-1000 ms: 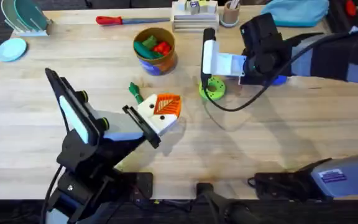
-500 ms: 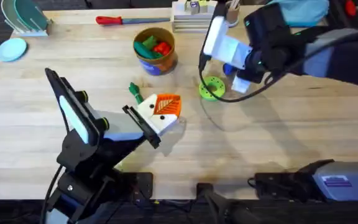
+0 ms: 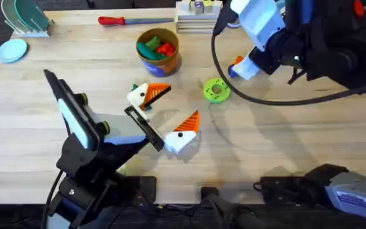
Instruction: Pick up the gripper from the table and insert it into the empty holder that is missing its gripper. Then pick up a screw, insert it into the mounting hole, and use the screwdriver to tighten it. Finally, clean up the table by picking up the vegetable and placing it into the bucket.
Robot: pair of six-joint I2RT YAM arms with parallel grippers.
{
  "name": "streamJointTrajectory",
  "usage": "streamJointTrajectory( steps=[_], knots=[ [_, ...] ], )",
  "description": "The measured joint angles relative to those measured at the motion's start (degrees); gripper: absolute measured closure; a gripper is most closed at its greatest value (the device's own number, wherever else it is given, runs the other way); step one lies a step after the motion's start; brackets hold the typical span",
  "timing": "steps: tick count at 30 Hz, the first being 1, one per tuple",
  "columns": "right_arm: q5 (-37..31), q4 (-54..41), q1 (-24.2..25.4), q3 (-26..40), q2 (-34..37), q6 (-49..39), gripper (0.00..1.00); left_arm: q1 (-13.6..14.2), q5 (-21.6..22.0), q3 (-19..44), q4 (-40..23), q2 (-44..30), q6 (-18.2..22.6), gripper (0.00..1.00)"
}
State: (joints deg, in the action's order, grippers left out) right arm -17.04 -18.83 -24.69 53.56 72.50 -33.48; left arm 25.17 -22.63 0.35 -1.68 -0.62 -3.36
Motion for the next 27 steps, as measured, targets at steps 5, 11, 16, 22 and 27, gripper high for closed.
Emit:
streamJointTrajectory(
  steps=[5,11,16,22,27],
  knots=[
    [0.04,-0.09,-2.73,0.00,-0.01,1.13,0.012,0.04,6.80,4.83,-7.84,-0.02,-2.96,0.008],
    [0.39,-0.09,-4.54,0.00,-0.01,1.67,0.012,0.04,23.98,25.06,-34.82,-4.91,-11.61,0.008],
    [0.39,0.58,-4.54,0.00,-0.01,1.80,0.012,0.04,31.75,35.98,-45.38,-17.68,-16.85,0.008],
    [0.39,0.59,-4.54,0.00,-0.01,1.80,0.010,0.04,33.21,38.74,-39.47,-34.87,-19.12,0.008],
    [0.39,0.57,-4.54,0.00,-0.01,1.80,0.010,0.00,31.39,38.83,-37.66,-43.93,-20.08,0.008]
  ],
)
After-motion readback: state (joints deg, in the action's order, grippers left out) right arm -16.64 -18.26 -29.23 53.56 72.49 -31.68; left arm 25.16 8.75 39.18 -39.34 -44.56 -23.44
